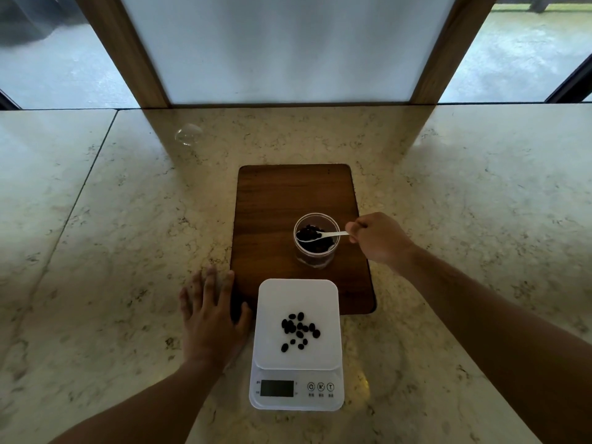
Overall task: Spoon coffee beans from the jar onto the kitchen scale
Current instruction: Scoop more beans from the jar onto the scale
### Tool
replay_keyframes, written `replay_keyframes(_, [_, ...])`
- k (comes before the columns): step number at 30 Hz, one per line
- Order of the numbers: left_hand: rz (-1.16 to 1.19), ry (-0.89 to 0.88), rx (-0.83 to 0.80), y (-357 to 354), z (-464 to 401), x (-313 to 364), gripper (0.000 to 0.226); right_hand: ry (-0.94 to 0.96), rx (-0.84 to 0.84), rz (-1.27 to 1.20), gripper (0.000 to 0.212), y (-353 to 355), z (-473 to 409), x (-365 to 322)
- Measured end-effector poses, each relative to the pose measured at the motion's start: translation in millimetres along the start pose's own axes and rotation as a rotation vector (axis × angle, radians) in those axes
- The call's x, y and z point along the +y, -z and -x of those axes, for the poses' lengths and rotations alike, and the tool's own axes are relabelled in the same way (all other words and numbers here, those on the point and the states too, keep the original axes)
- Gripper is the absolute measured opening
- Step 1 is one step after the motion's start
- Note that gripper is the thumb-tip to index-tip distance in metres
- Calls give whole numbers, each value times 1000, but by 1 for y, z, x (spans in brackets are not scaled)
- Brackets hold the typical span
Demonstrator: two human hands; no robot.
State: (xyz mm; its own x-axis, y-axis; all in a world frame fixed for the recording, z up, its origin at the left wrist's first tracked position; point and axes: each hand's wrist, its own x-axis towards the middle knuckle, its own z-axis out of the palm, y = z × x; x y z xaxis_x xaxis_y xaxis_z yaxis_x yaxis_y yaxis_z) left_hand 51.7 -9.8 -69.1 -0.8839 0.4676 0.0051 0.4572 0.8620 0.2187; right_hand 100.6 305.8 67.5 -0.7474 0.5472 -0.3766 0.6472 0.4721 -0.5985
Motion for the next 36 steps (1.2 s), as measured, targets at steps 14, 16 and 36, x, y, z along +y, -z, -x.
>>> replay_keyframes(14, [-12,13,-15,0,-1,0,75,70,35,-110,38,9,17,11])
replay_keyframes(16, [-15,16,-21,1,-1,1,75,89,34,-99,38,9,23,14])
replay_keyframes(36, [7,29,-15,2,-1,3,73,106,-48,-48,36,-40,76,47])
